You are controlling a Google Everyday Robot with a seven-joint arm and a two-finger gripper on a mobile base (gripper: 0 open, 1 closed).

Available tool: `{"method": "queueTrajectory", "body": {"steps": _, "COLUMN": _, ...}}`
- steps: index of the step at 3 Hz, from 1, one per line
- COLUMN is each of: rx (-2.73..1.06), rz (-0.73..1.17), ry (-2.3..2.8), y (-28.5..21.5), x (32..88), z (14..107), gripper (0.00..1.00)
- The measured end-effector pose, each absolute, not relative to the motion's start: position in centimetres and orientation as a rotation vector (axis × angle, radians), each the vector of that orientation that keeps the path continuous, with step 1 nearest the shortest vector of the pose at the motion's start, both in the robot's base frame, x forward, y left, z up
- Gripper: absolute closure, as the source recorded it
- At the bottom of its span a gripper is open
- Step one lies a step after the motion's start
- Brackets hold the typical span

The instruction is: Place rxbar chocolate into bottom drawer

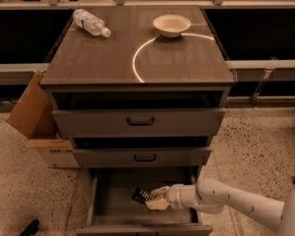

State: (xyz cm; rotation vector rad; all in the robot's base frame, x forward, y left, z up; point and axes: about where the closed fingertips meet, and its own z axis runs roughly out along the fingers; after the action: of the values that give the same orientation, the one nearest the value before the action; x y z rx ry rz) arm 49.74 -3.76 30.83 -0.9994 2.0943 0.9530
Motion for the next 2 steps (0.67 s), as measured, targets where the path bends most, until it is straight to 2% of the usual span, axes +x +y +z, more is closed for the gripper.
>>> {"method": "queueTrajectory", "body": {"steps": 1, "rx": -0.983, "rz": 0.894, "ry": 2.155, "y": -3.6, "x": 51.0, "z": 27.6, "gripper": 0.84}}
{"method": "queueTrajectory", "body": {"steps": 2, "rx": -0.943, "rz": 0.841, "ry": 2.180, "y": -3.8, "x": 52.5, "z": 25.4, "gripper": 0.61}}
